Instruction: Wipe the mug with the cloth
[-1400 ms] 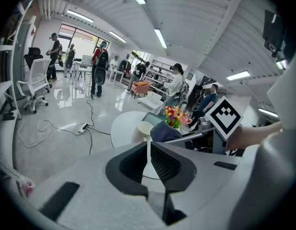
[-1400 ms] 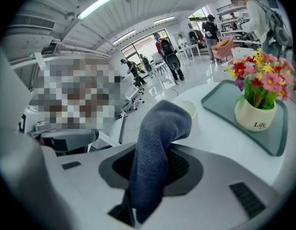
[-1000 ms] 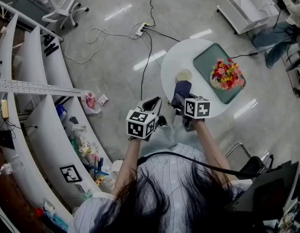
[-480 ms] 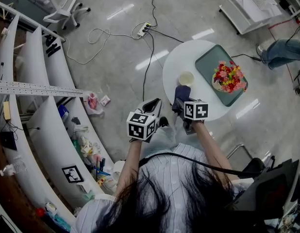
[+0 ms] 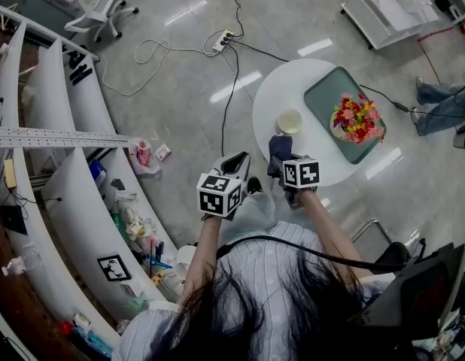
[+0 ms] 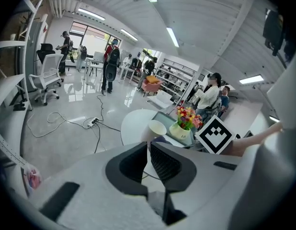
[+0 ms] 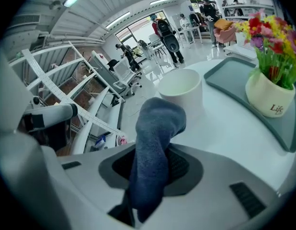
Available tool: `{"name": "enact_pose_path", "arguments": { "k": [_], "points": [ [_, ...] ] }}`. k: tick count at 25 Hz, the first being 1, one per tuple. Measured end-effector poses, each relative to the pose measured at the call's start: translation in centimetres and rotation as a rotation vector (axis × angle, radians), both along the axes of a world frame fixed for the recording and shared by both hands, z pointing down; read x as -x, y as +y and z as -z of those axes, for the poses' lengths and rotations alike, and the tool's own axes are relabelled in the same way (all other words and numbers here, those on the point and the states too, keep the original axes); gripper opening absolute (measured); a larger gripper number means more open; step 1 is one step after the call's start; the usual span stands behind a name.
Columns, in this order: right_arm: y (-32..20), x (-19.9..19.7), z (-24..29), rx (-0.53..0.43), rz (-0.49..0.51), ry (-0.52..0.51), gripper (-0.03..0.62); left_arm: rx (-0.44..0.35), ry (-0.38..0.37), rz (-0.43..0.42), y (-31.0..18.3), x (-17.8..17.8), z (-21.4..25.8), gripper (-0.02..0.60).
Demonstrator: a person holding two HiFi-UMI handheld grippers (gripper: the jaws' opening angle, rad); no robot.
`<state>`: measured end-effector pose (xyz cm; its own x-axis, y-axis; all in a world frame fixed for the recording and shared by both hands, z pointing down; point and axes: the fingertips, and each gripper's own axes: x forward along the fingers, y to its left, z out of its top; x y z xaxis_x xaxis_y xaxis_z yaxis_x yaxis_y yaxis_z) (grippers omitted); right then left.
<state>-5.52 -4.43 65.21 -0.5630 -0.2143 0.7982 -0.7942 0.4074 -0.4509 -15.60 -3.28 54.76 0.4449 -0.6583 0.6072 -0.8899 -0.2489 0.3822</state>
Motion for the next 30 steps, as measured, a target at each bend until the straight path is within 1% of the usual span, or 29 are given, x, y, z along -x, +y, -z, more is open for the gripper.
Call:
{"name": "enact_pose_path", "arguments": {
  "k": [8,16,22,30],
  "points": [
    [0.8,-0.7,-2.2,0.045,0.027,0.052,0.124,0.016,0.002,0.012,0.3,0.5,-0.5,0.034],
    [0.1,-1.6,-3.6,0.065,0.014,0.077,0.124,0.027,-0.002,0.016,0.7,0.6,-0.8,0.034],
    [-0.3,-2.8,-4.2,0.071,-0.001,0.096,0.124,0.035,-0.004,-0.006,0.9,-0.4,-1.0,0.034],
    [-0.6,-3.2,-3.7,0.069,-0.019,0.067,0.124,0.044,-0.005,-0.029,0.7,-1.6,-1.3,0.034]
  ]
}}
